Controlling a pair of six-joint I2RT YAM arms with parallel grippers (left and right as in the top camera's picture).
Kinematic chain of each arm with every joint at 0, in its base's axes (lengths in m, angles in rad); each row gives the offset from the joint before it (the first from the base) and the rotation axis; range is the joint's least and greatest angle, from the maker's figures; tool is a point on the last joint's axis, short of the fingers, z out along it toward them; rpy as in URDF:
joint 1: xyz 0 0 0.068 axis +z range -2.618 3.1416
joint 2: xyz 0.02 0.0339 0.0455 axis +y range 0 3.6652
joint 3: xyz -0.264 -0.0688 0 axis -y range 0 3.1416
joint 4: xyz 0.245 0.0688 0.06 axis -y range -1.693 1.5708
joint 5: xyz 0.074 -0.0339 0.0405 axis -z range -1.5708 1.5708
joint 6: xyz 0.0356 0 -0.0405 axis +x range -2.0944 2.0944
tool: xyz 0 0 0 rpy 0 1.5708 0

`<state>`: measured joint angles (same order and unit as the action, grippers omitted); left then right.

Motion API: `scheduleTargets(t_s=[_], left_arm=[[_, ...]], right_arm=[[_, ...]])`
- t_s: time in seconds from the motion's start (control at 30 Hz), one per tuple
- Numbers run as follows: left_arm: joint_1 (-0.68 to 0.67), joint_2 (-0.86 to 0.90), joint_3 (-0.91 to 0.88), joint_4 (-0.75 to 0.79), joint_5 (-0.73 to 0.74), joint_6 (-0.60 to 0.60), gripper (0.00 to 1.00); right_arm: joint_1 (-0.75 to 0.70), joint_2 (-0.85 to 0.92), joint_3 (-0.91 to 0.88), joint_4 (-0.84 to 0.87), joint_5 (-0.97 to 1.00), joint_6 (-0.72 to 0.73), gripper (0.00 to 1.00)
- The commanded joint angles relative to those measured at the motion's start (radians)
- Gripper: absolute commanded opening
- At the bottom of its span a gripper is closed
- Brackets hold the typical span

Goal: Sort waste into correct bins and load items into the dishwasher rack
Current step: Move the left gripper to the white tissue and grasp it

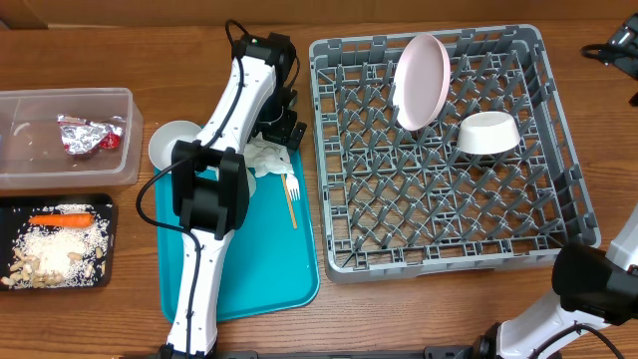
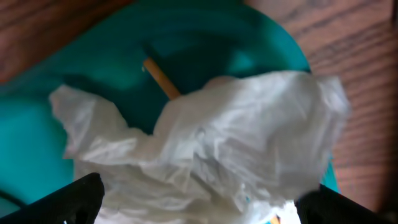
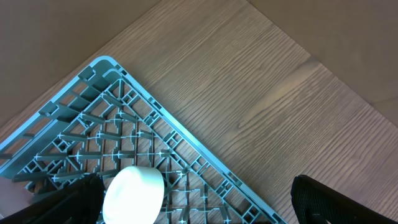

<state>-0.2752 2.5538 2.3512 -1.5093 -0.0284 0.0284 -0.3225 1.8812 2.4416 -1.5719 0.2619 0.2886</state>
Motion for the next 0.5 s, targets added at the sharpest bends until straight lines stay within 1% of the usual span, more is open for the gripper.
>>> scheduleTargets(t_s=[0.0,0.07,0.1,0.13,0.2,0.27,0.3,0.33,0.47], left_arm=[[-0.006,0.013,-0.008,0.023,-0.024,-0.010,0.96],[-0.006,0.013,-0.008,0.029,-0.027,-0.010,0.88],[-0.006,0.013,-0.008,0.032,-0.027,-0.010,0.80],[-0.006,0.013,-0.008,0.034,-0.027,-0.010,0.68],[-0.006,0.013,-0.008,0.037,-0.027,-0.010,0.39],[-0.006,0.013,-0.008,0.036,-0.032,-0.010,0.31],[-0.006,0.013,-0.008,0.036,-0.032,-0.009,0.29],[-0.006,0.013,-0.003,0.029,-0.035,-0.010,0.04],[-0.006,0.004,0.050,-0.014,-0.039,-0.032,0.04]], right_arm=[[0.000,-0.019,0.005,0.003,0.006,0.008,1.00],[0.000,-0.019,0.005,0.003,0.006,0.008,1.00],[0.000,-0.019,0.005,0.003,0.006,0.008,1.00],[0.000,-0.019,0.005,0.003,0.006,0.008,1.00],[0.000,-0.019,0.005,0.003,0.006,0.008,1.00],[0.000,-0.019,0.005,0.003,0.006,0.008,1.00],[0.000,-0.019,0.005,0.003,0.006,0.008,1.00],[0.000,-0.019,0.005,0.003,0.006,0.008,1.00],[0.000,-0.019,0.005,0.003,0.006,0.008,1.00]])
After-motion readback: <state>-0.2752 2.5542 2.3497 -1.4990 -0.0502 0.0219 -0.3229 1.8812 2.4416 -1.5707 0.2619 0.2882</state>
